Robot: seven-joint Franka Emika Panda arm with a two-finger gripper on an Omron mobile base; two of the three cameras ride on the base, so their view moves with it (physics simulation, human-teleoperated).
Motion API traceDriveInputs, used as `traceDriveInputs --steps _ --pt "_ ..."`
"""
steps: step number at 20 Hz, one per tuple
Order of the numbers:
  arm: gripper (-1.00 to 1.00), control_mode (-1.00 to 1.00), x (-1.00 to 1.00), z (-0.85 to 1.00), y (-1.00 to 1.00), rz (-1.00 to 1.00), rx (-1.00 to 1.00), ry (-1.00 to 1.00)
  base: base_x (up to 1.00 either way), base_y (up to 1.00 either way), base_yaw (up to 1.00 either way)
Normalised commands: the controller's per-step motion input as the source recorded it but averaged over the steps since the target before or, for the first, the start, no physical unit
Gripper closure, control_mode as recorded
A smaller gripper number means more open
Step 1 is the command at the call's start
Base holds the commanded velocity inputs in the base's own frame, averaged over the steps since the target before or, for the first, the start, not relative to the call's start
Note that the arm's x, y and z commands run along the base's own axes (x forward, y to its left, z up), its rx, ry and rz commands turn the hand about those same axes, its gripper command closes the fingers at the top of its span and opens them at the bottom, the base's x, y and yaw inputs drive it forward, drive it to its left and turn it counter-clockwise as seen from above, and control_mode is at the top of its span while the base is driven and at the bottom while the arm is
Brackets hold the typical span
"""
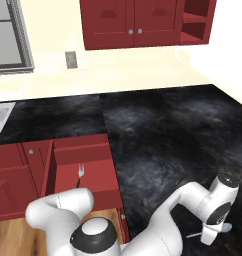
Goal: Organize the utensils by type. Pick up the wooden spoons from the counter and place them in the open cabinet. Then pick up the metallic utensils from the counter and place them in the open drawer.
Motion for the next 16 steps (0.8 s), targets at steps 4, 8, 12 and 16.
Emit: traceDriveInputs --steps 4,8,12,16 --pt "-1.0 -1.0 -0.22 -0.11 -0.36 0.01 0.0 0.0 0.0 0.0 0.0" --pt "-1.0 -1.0 -0.25 -0.12 -0.33 0.06 0.0 0.0 0.0 0.0 0.0" --pt "-1.0 -1.0 -0.11 -0.21 -0.01 0.09 -0.01 0.0 0.0 0.0 0.0" --pt "-1.0 -1.0 -0.07 -0.3 0.06 0.09 -0.02 0.02 0.0 0.0 0.0"
